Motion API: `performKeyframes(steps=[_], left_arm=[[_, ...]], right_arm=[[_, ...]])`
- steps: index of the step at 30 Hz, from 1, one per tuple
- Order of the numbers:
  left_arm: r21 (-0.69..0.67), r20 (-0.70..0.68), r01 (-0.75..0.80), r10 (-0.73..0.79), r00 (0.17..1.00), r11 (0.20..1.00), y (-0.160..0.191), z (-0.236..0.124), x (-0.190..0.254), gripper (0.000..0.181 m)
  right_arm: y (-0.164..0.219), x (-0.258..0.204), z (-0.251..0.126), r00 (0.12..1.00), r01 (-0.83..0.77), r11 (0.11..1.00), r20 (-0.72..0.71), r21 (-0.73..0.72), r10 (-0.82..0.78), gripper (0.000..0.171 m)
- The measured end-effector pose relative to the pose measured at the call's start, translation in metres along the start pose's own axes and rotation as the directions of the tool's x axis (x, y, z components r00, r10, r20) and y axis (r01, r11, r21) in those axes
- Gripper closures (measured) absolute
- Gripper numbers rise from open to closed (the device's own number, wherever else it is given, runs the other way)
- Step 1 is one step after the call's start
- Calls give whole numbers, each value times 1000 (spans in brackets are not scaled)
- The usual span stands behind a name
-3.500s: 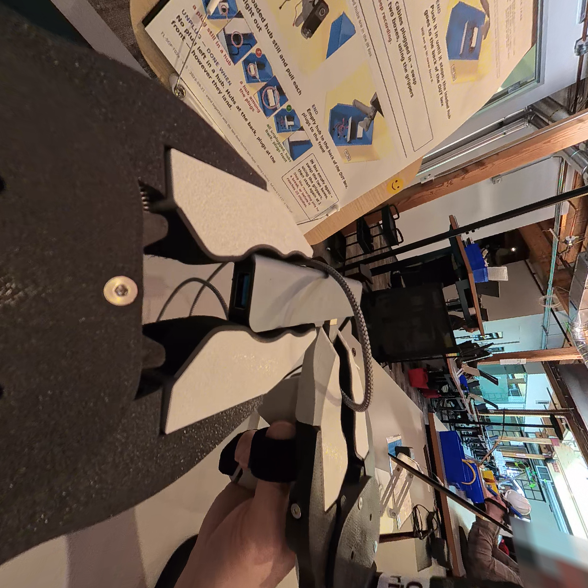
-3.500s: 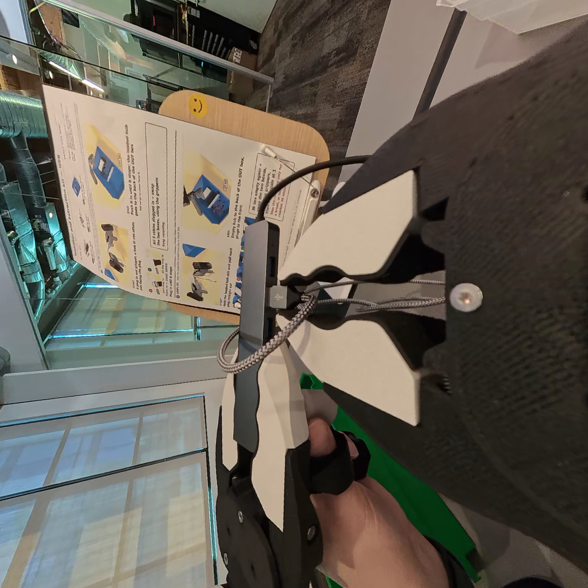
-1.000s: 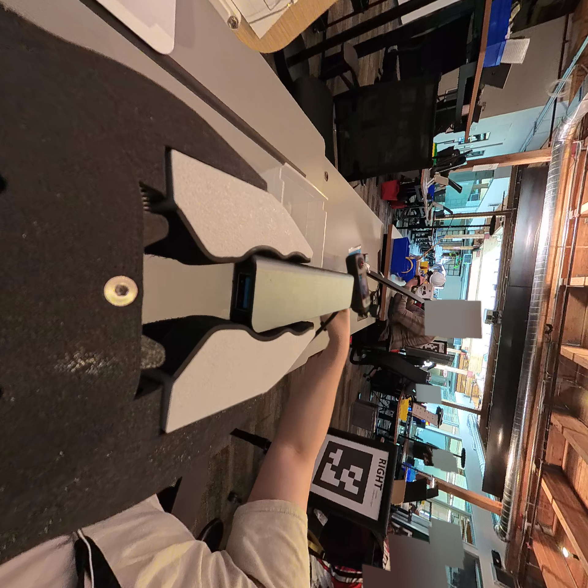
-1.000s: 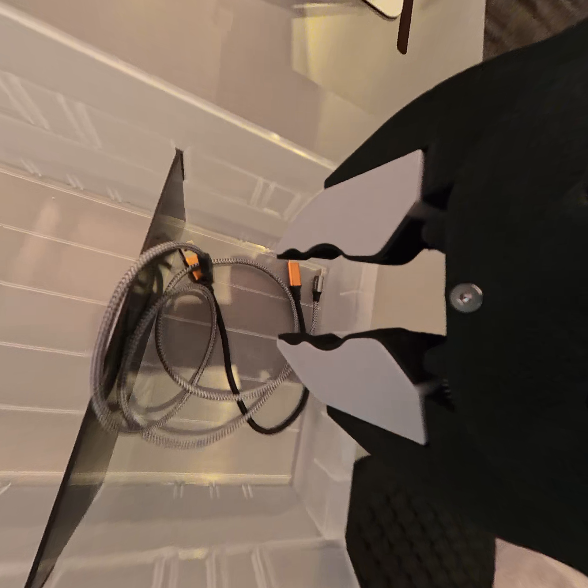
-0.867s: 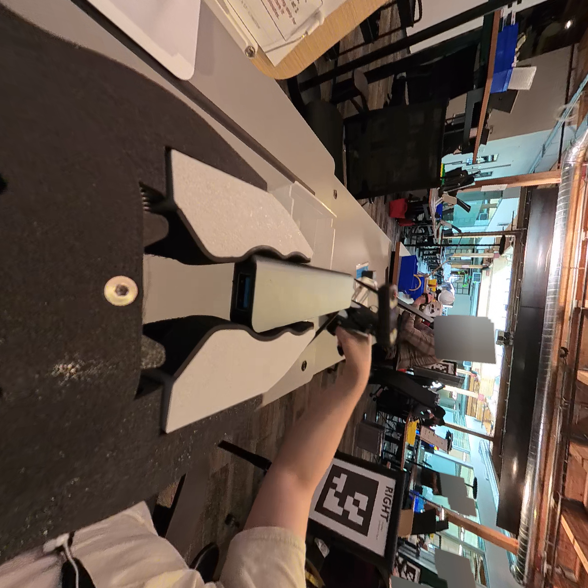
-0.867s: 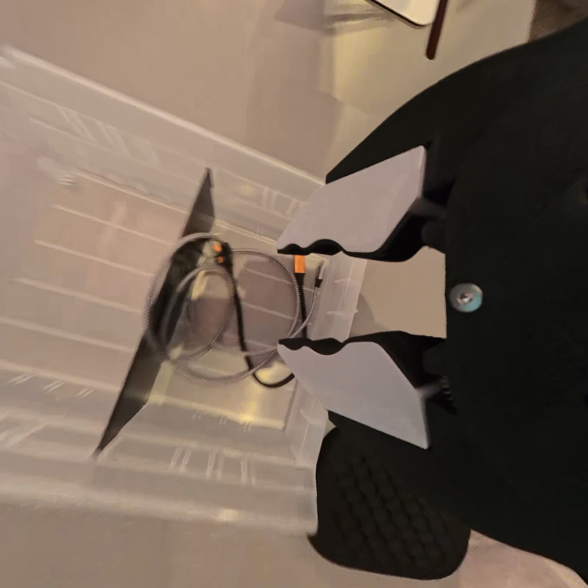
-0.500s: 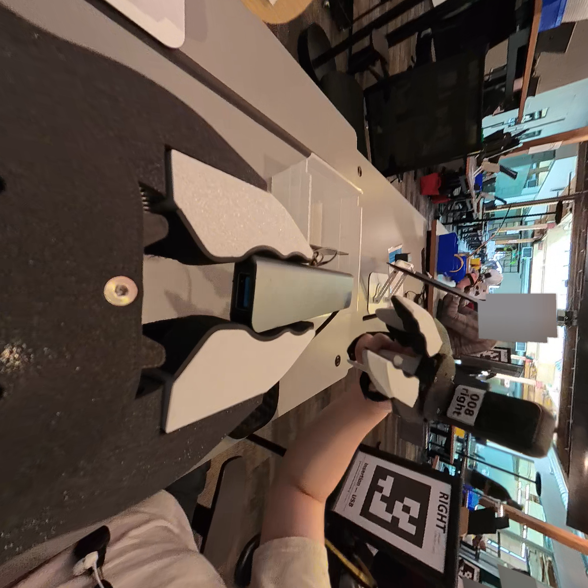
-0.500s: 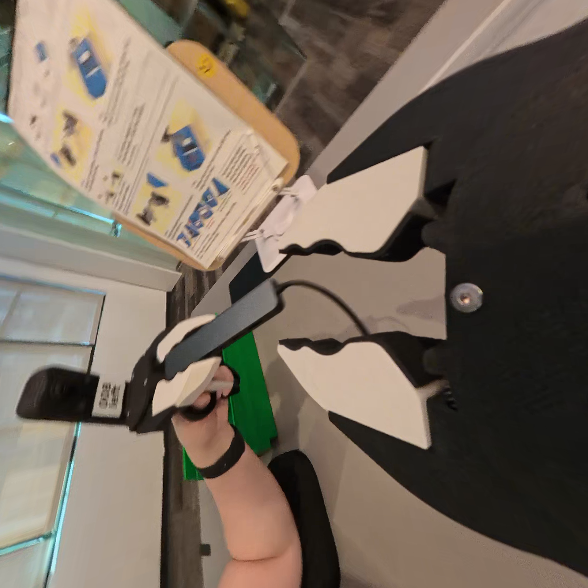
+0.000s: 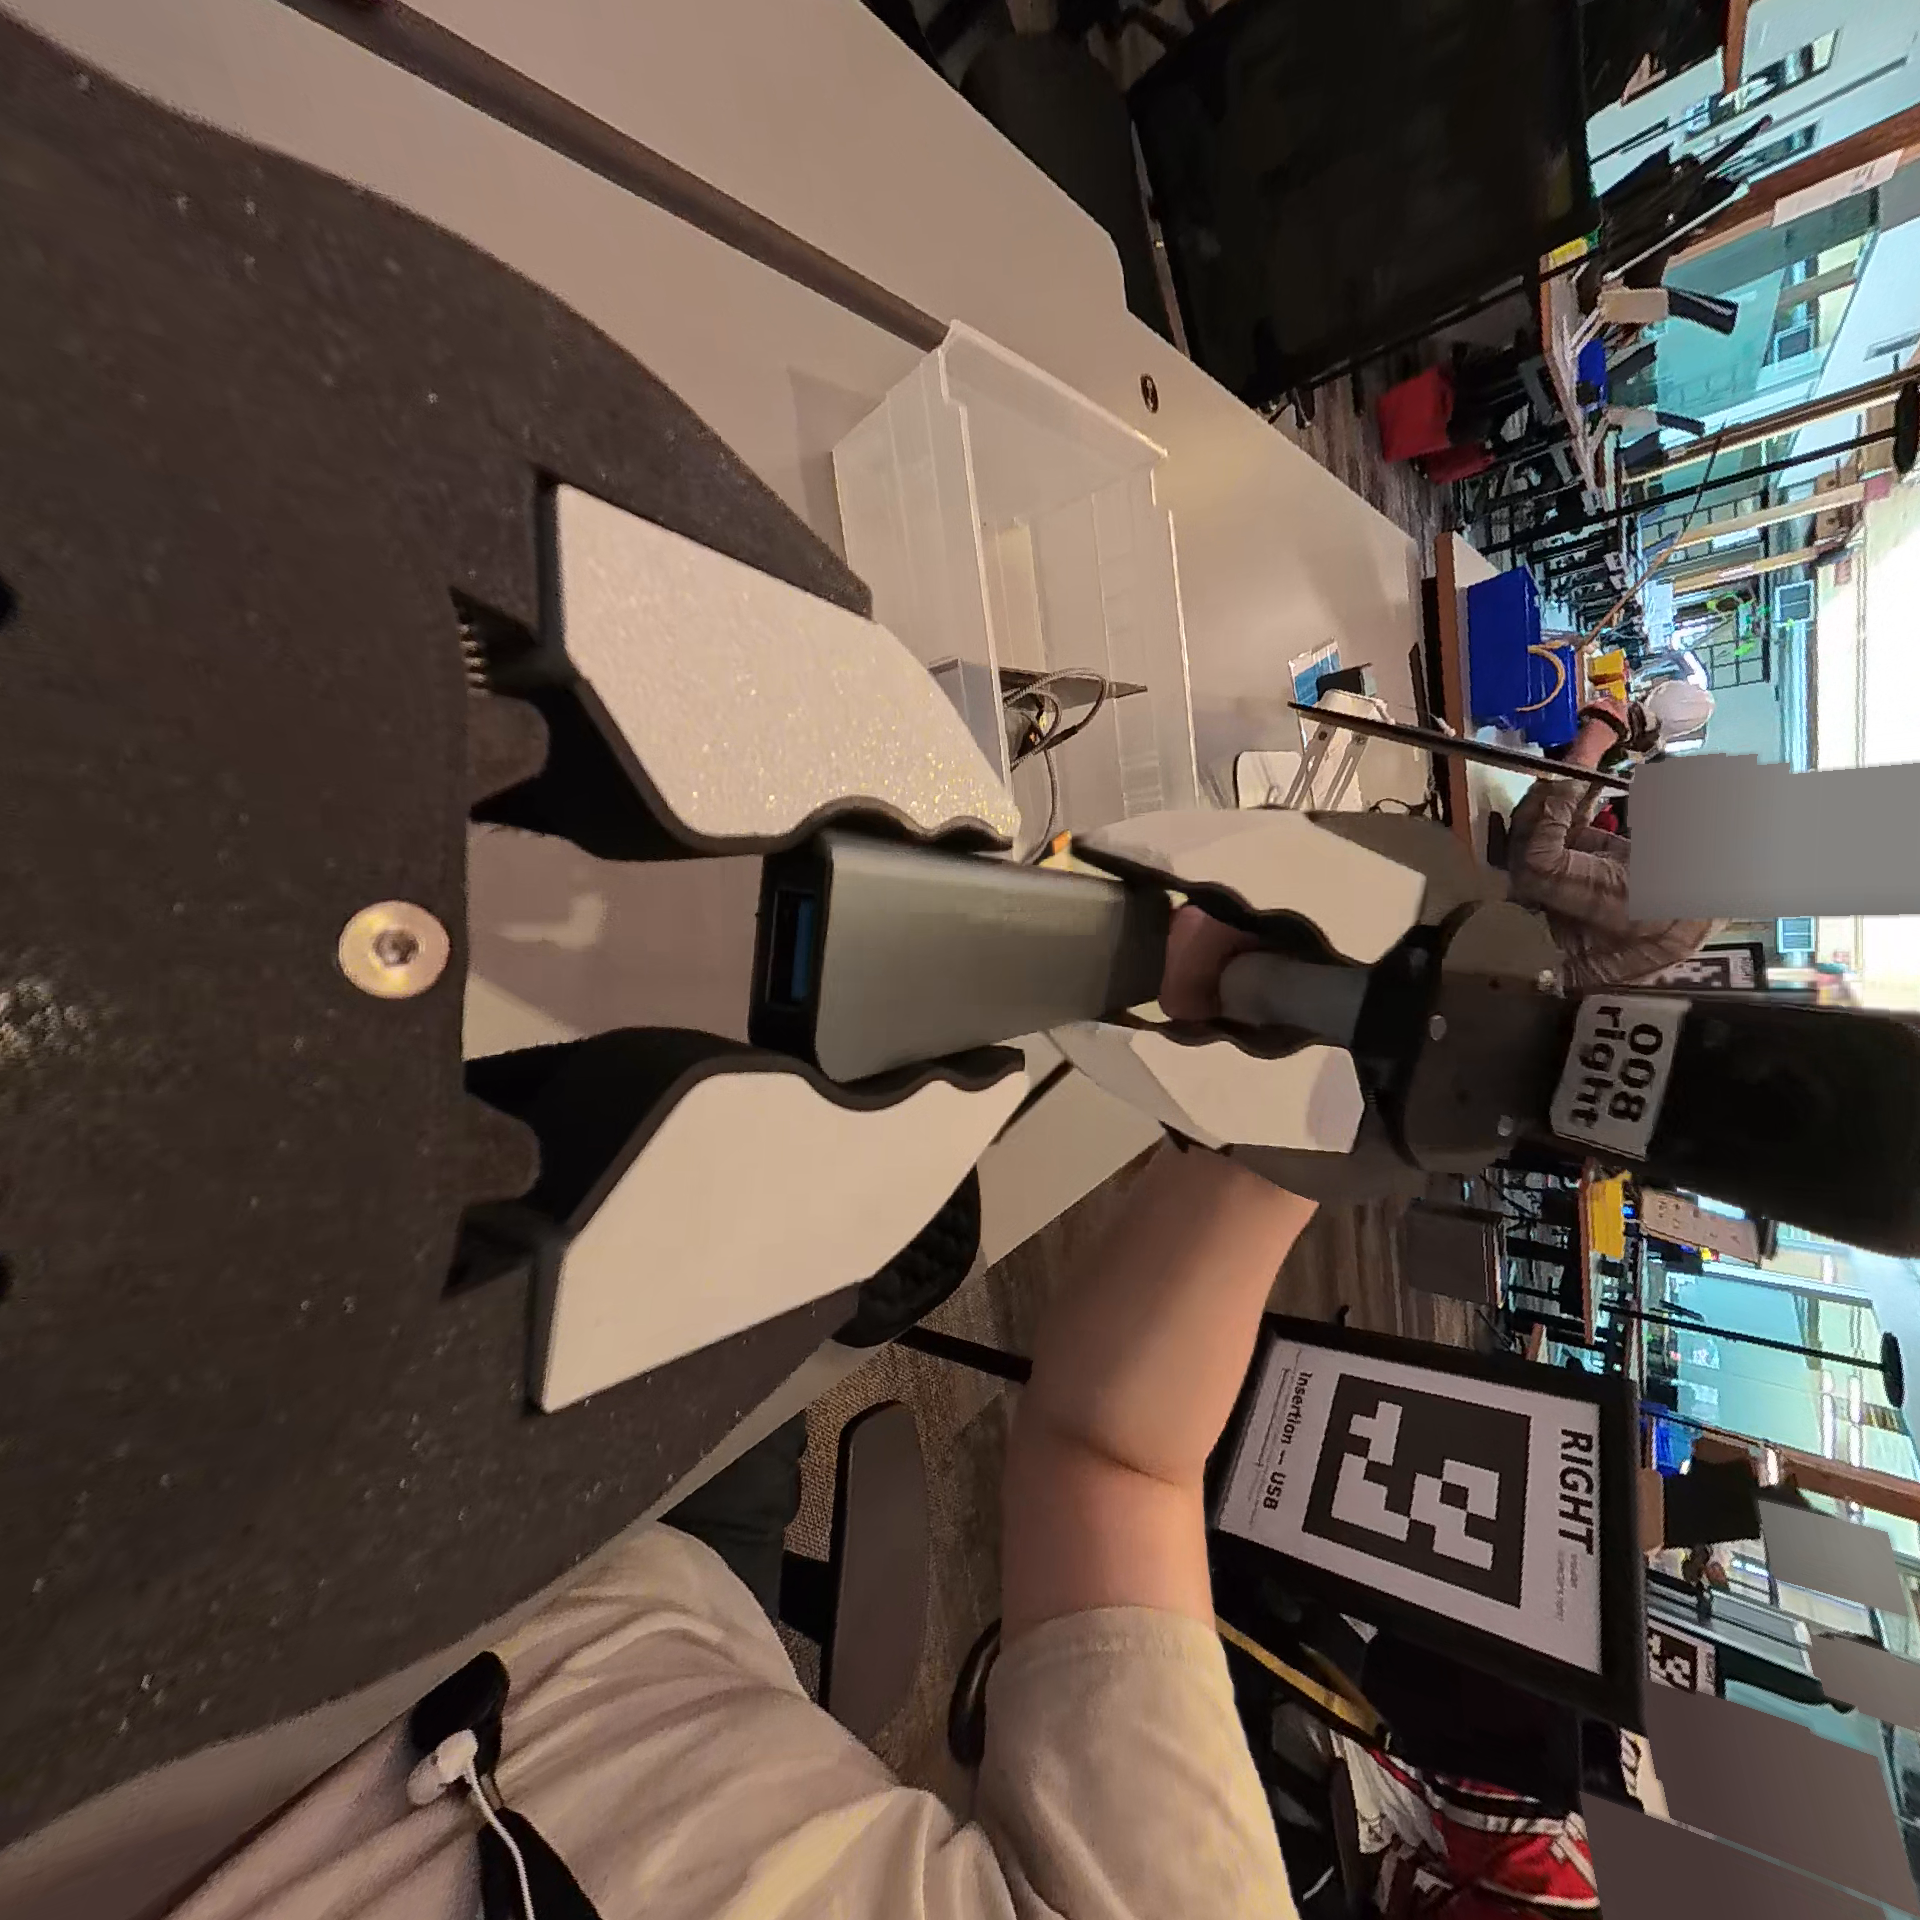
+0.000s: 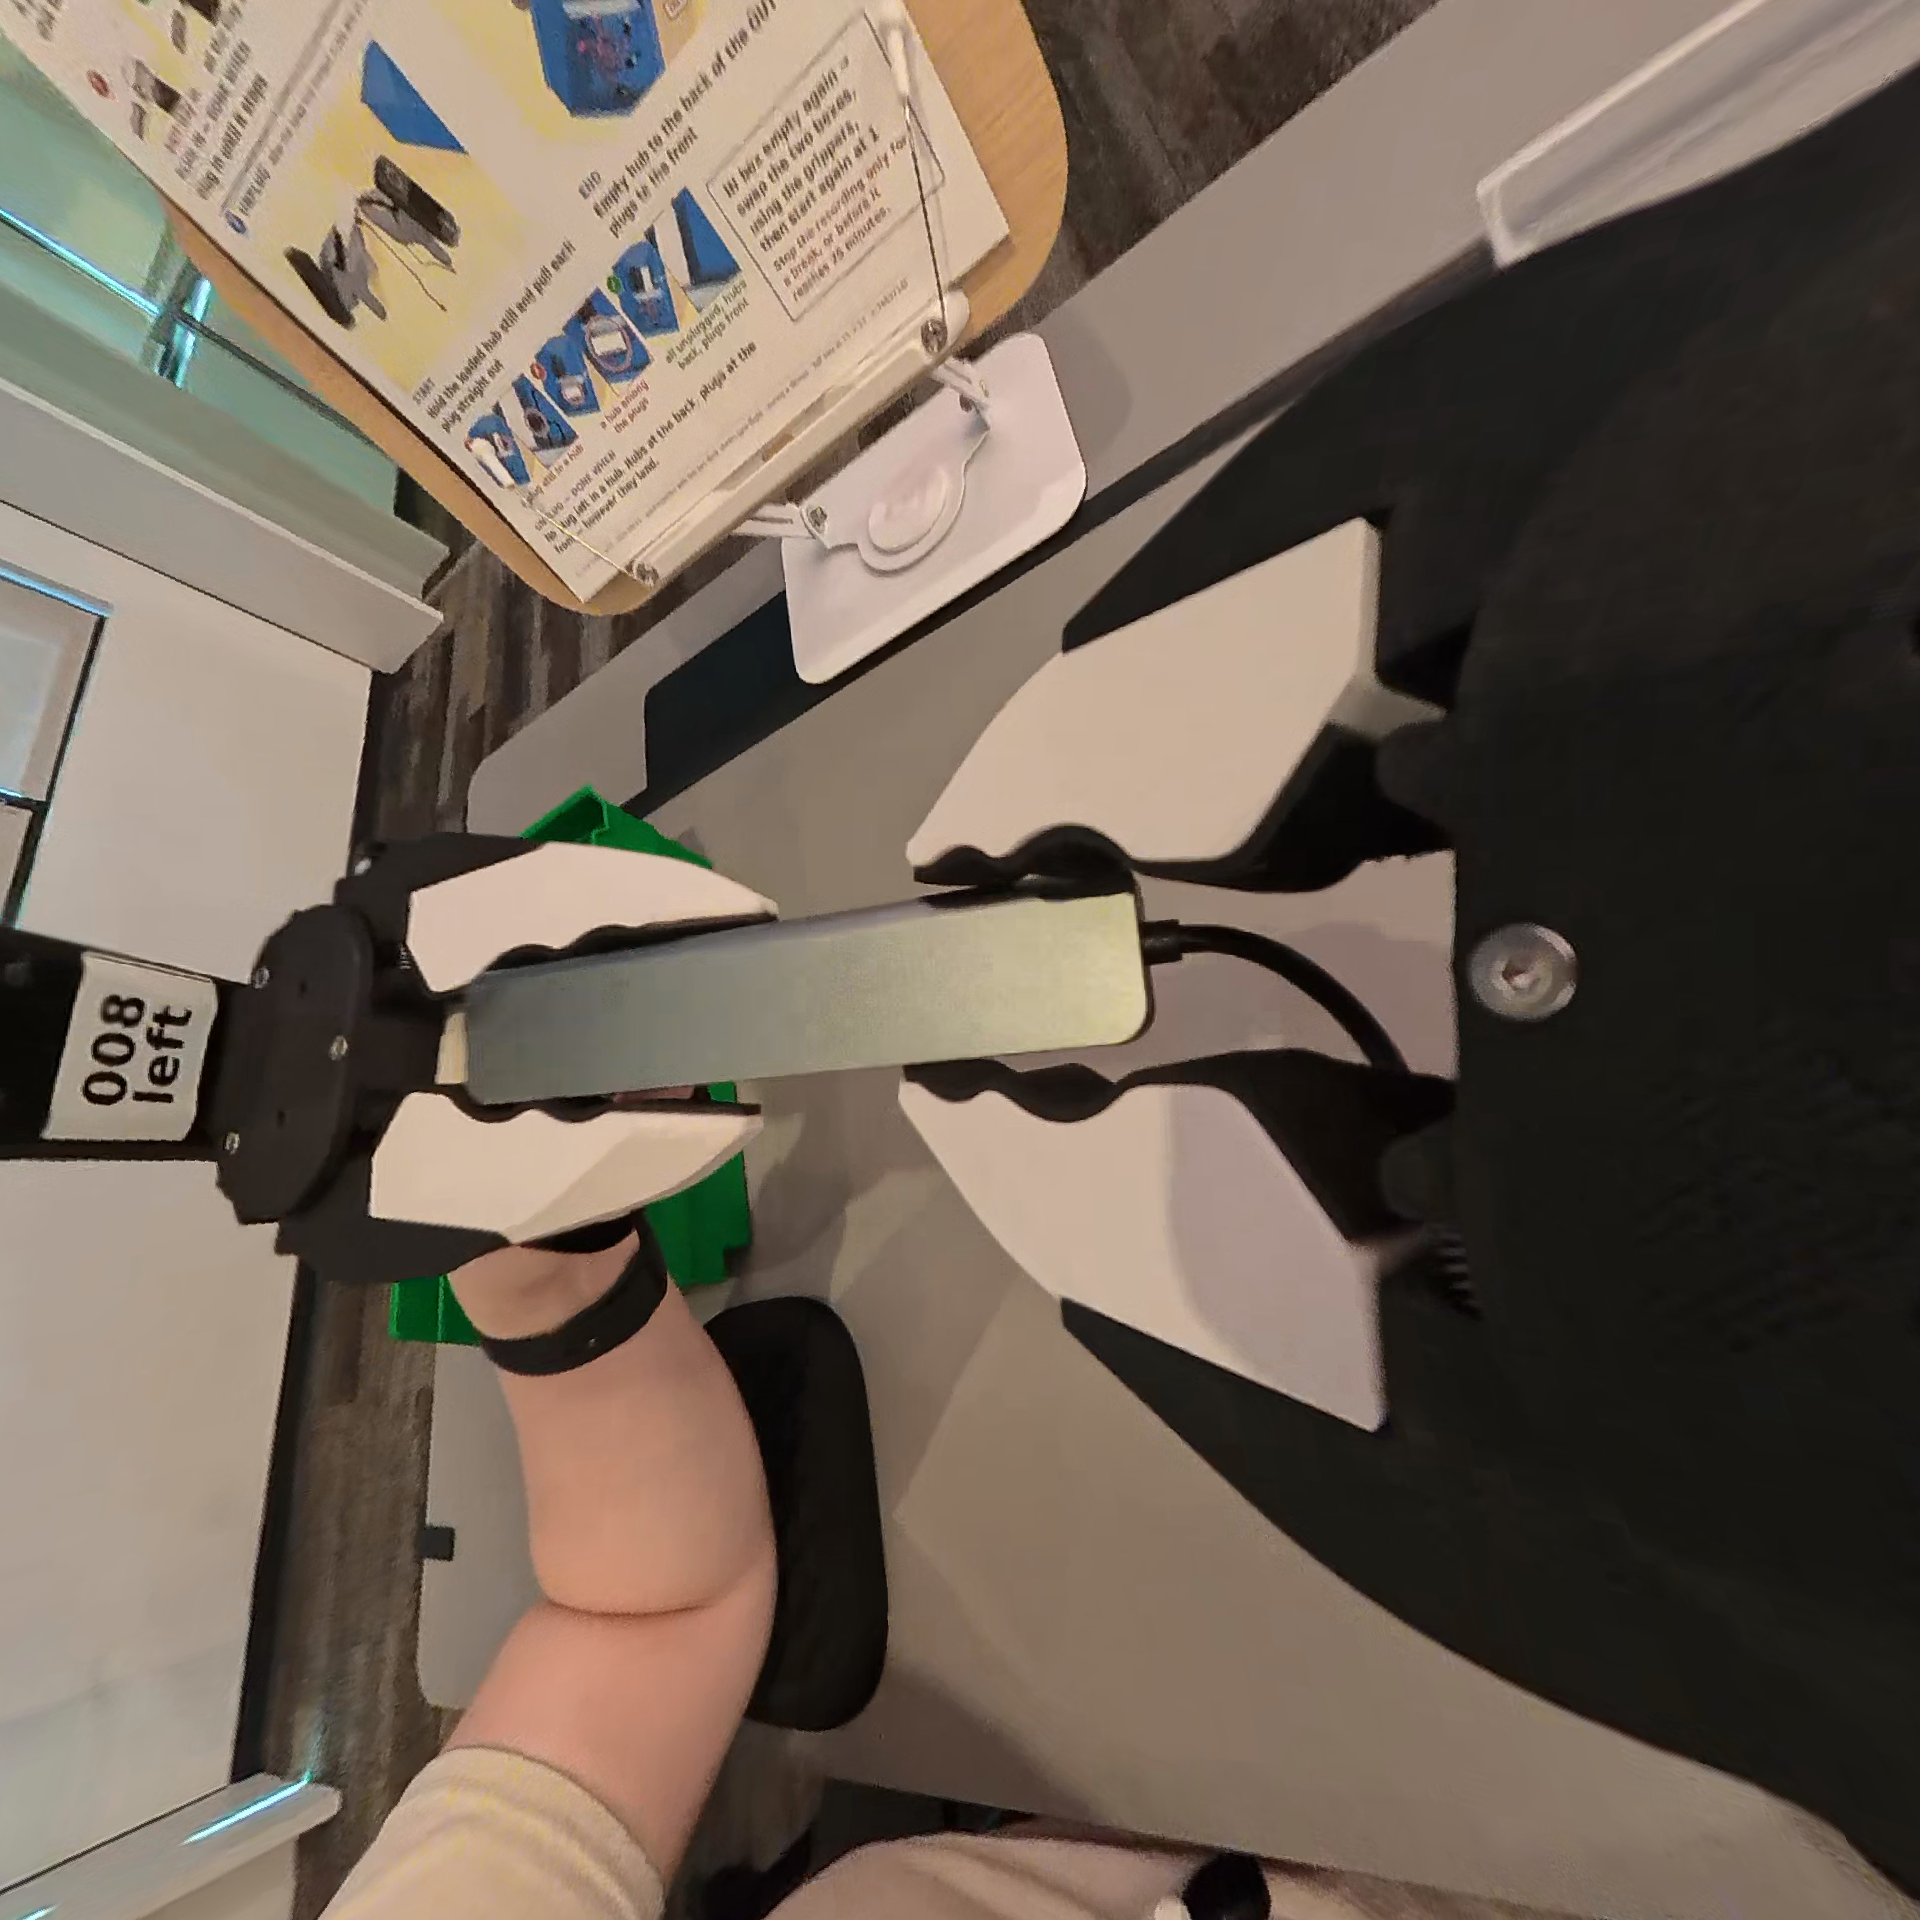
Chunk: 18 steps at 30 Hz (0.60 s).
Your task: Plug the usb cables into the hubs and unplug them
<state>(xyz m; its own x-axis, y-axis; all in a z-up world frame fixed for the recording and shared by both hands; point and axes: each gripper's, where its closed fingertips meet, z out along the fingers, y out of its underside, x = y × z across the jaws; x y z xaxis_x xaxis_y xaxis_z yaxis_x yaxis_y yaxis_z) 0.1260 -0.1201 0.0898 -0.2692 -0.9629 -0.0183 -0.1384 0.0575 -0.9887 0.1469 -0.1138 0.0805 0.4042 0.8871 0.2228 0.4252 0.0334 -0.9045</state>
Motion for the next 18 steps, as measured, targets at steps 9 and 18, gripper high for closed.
performKeyframes(steps=[9, 18], left_arm=[[33, 171, 155, -158, 973, 987, 6, -27, -45, 136], [-73, 186, 123, -108, 977, 990, 21, -20, -45, 136]], right_arm=[[-7, 143, -107, 761, 235, 937, -551, -257, -342, 138], [106, 246, -132, 691, 191, 941, -643, -279, -331, 138]])
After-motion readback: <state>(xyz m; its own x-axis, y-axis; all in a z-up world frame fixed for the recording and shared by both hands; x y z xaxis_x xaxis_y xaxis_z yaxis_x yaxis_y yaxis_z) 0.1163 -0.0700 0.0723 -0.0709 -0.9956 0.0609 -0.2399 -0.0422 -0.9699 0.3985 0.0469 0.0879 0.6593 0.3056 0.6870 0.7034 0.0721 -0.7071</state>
